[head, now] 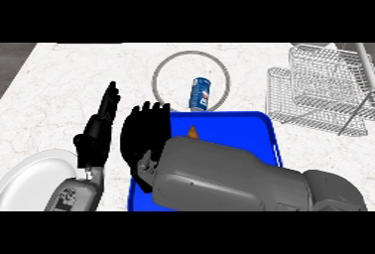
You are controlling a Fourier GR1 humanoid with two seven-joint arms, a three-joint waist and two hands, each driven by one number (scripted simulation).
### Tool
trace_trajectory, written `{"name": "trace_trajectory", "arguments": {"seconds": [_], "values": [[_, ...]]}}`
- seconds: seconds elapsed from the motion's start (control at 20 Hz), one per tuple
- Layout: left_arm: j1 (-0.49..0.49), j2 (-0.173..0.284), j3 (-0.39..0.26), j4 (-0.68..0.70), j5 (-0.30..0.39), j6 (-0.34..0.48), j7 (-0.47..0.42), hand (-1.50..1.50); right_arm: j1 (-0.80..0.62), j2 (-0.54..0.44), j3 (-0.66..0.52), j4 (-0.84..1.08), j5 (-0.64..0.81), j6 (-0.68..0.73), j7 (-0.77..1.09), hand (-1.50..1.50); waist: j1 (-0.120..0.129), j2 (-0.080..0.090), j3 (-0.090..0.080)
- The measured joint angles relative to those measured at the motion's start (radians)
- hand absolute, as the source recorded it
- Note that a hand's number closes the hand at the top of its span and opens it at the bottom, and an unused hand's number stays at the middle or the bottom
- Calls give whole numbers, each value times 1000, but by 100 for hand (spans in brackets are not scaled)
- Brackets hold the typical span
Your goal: Pick the croissant from the tray and place it in the tiered basket
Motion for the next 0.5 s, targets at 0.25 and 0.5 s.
{"name": "trace_trajectory", "arguments": {"seconds": [0.25,0.5], "values": [[11,10,7,-21,3,-9,10,0,-5,-8,43,8,12,4,-4,-150,-1,-1,0],[21,3,5,-24,2,-8,10,0,7,-20,58,44,40,0,-4,-150,-7,0,1]]}}
